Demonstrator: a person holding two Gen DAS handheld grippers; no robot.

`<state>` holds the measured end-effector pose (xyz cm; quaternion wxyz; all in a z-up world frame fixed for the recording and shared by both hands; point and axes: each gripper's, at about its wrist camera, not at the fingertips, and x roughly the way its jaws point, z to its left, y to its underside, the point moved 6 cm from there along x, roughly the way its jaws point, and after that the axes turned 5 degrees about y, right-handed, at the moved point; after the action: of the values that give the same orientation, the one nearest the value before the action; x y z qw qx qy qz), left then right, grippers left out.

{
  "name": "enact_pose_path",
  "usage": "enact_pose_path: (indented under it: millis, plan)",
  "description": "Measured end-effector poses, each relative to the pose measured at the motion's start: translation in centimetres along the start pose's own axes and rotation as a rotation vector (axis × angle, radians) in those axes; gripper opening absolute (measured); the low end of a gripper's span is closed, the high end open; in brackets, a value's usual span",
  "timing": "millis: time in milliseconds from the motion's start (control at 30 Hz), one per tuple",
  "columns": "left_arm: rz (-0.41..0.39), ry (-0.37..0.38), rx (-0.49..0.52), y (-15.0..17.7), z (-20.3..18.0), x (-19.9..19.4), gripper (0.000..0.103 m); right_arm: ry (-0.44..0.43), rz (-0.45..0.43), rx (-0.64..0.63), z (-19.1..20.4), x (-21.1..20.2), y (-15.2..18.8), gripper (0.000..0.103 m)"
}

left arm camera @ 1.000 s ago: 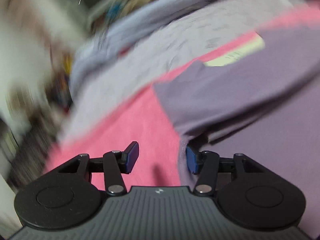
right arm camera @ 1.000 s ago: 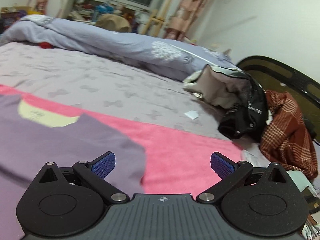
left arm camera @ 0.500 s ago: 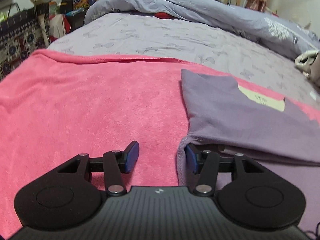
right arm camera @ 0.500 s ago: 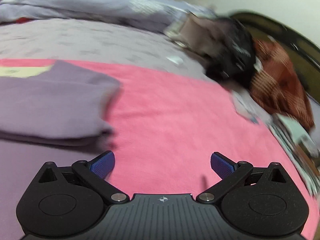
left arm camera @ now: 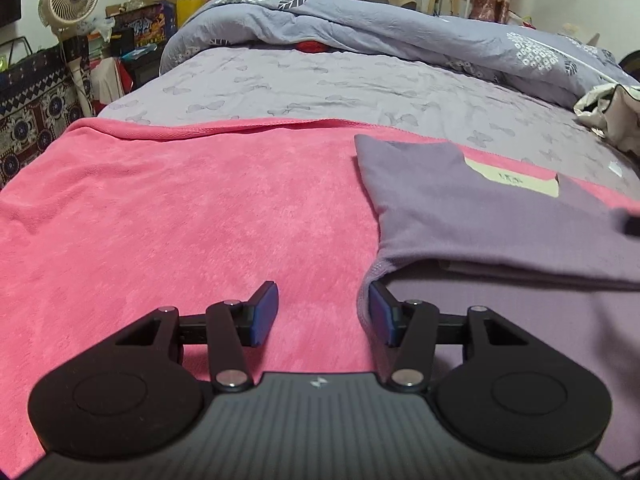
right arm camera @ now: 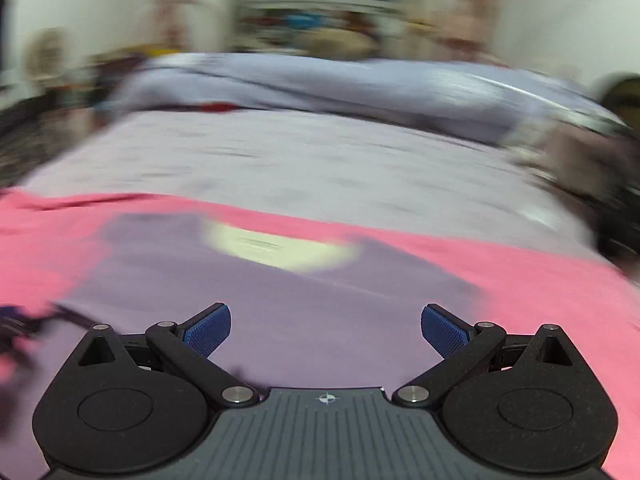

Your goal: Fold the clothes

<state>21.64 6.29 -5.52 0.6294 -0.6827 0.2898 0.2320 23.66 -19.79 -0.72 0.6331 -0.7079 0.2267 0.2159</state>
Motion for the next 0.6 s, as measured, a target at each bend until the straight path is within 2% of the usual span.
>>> enact_pose_path:
  millis: [167, 267, 333, 467, 533, 600]
  plan:
    - [-0.026, 0.006, 0.0, 1.3, 0.4, -1.3, 0.057, -0.11, -0.029, -0.213, 10.5, 4.9, -3.2, 0.103]
    - [-0.042, -0.01, 0.016, 2.4, 0.5, -1.9, 0.057, -0.101, 0.03, -0.355, 15.1, 9.1, -3.4, 0.103]
    - [-0.062, -0.014, 0.019, 2.9, 0.5, -2.4, 0.057, -0.098, 0.013, -0.344, 16.3, 11.6, -4.4, 0.103]
    - [-0.067, 0.001, -0.001, 3.0, 0.8, -2.7, 0.057, -0.161, 0.113, -0.226, 16.8, 16.6, -7.3, 0.103]
    - [-0.069, 0.005, -0.005, 3.0, 0.9, -2.7, 0.057, -0.2, 0.139, -0.205, 16.6, 17.4, -8.1, 0.103]
    - [-0.07, 0.006, -0.006, 3.0, 0.9, -2.7, 0.057, -0.17, 0.125, -0.209, 15.7, 16.2, -8.5, 0.103]
